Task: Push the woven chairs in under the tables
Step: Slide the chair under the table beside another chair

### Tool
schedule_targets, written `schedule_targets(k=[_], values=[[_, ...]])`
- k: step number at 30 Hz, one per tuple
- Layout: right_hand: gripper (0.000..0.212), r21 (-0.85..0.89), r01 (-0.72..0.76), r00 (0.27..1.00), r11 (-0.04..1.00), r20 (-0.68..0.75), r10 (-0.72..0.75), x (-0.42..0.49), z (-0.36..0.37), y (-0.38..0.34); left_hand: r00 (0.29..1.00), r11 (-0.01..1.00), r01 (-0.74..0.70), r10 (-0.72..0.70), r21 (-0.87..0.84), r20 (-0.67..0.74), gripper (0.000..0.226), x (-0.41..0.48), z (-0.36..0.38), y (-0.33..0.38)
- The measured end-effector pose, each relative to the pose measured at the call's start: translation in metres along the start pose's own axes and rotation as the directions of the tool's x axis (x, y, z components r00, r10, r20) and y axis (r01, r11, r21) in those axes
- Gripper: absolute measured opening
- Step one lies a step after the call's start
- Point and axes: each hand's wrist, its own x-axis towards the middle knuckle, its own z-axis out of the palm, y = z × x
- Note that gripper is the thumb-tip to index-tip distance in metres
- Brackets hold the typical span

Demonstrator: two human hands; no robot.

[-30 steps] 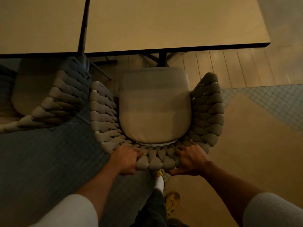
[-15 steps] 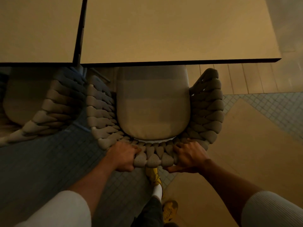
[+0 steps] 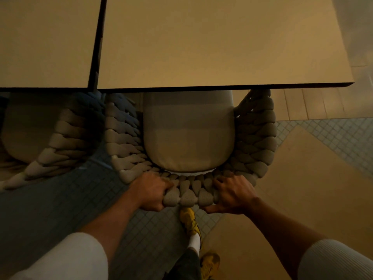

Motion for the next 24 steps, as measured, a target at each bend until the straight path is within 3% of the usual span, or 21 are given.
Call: schedule_targets(k=[6,13,24], values=[[0.101,-0.002,-0.002,1.000,1.000,0.011,0.002,0.011,-0.005,-0.005,1.000,1.000,-0.003,0.003,-0.003,0.022,0.064,0.000,-0.006,-0.013],[0.097,0.047,-0.035,0.999,0.998,-0.015,0.036,0.037,-0.011,-0.025,0.991,0.993,0.109,-0.106,-0.037,0.081,0.085,-0.005,-0.007,-0.049],[0.095,0.035,-0.002,0.999,0.999,0.038,0.001,0.044,-0.023,-0.019,0.983,0.977,0.181,-0.175,-0.116,0.059,0.080,-0.010,-0.008,-0.047]])
